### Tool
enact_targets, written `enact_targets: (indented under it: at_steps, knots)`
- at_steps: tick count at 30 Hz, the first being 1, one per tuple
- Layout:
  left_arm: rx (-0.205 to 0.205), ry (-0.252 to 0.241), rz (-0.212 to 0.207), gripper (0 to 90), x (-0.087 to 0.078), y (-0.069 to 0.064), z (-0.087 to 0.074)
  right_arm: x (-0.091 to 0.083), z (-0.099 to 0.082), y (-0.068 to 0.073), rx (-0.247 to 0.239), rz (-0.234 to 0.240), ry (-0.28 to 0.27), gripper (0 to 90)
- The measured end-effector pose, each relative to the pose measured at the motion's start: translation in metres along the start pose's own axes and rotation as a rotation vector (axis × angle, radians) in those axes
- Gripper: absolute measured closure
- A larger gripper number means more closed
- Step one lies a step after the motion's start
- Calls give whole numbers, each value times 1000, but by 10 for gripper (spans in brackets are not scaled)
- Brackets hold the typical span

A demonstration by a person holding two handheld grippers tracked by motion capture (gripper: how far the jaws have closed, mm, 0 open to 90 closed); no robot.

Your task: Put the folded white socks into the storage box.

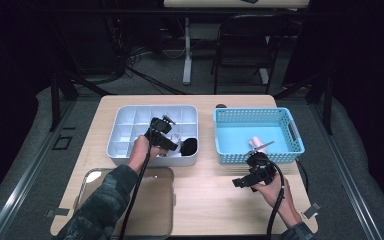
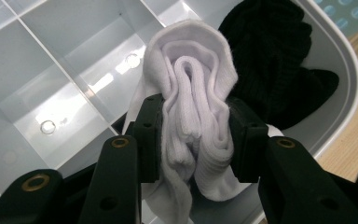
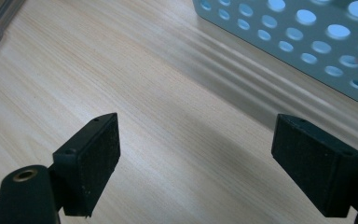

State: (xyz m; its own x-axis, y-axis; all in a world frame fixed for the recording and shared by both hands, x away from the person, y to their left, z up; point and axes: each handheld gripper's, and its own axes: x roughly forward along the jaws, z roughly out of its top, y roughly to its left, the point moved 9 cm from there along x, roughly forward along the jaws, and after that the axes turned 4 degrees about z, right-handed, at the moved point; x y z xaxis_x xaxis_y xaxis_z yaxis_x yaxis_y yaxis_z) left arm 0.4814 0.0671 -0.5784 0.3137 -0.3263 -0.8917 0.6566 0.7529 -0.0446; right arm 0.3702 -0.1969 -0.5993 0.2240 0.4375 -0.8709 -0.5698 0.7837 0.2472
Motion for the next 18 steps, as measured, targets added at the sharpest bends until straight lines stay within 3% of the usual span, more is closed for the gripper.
enact_targets:
  at_steps: [9, 11, 14, 18]
  knots:
    - [13, 30, 9, 630, 8, -2, -4, 2, 1, 1, 12, -2, -19, 149]
    - [5, 30, 3, 621, 7, -2, -3, 1, 0, 0, 1, 1, -2, 149]
    - [-6, 20, 6, 535, 1, -1, -1, 0, 0, 0, 6, 5, -6, 149]
    - [-34, -36, 14, 414, -17, 2, 6, 0, 1, 0, 16, 10, -10, 149]
